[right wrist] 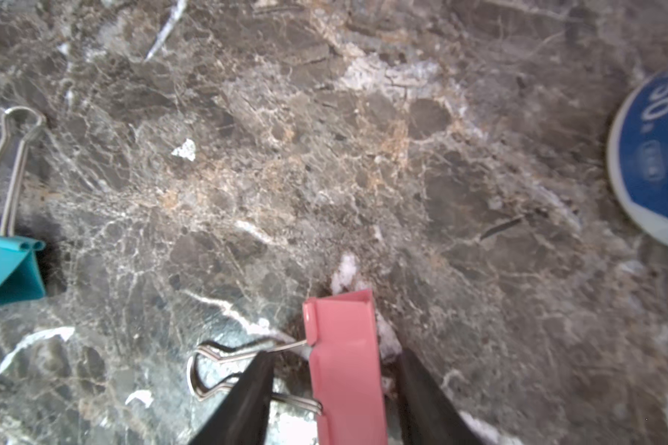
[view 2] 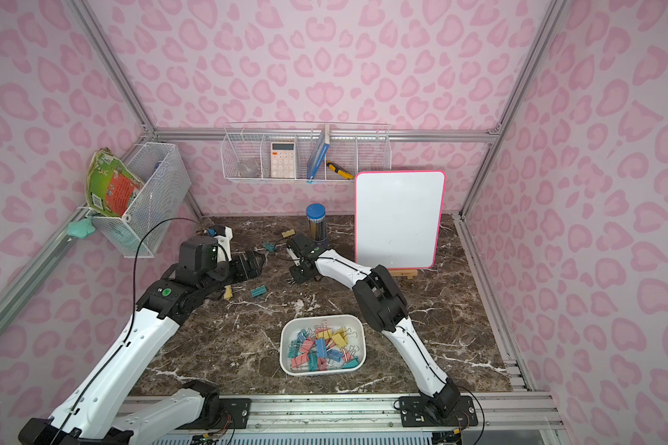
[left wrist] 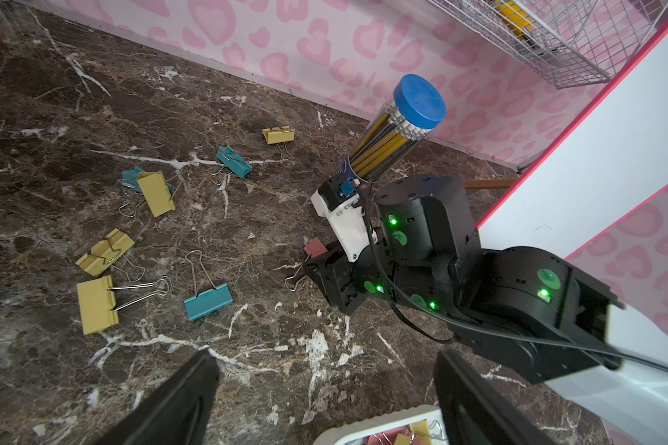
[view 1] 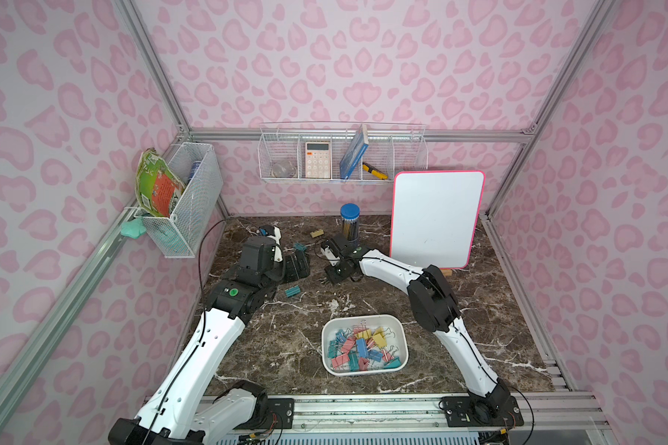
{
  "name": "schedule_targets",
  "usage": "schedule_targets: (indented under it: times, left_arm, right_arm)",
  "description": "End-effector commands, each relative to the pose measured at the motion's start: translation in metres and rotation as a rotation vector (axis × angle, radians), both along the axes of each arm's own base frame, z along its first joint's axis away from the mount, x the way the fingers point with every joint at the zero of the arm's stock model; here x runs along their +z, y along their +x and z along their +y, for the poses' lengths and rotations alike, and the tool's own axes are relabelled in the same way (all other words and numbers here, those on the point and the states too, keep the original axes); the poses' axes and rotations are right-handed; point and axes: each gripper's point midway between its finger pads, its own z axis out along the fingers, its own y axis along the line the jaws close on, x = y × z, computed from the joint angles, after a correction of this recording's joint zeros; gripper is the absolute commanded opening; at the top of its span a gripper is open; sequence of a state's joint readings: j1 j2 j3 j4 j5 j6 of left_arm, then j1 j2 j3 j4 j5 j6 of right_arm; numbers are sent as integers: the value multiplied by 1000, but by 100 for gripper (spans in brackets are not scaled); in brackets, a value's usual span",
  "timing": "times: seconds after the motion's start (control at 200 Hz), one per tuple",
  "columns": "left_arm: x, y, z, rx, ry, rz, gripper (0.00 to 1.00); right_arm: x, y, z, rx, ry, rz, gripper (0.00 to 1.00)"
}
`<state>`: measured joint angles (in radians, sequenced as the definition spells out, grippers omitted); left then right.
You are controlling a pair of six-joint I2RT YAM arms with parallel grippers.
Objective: Put the binder clips in the storage box
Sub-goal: Pick up the binder clip at the center of the board.
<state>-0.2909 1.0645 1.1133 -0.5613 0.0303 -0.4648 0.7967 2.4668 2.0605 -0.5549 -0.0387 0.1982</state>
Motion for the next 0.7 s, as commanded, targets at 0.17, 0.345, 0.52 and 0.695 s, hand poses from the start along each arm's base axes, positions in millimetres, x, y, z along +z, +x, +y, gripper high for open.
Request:
schedule_targets:
  times: [0.17,0.345,0.52,0.695]
  left_arm:
    - [1,2,1,3,10,-2,92]
    - [1,2,1,4,10,1,94]
    - [4,1,3,9,18,-9,94]
    - [3,-1,6,17,24,-9,94]
  right_arm:
    - [-17,-14,-10,16,-65,58,31]
    - [-13,-13,-14,12,-121,24,25]
    - [7,-12,-6,18,-79,-5,24]
    - [42,-16,4,20,25,-35,25]
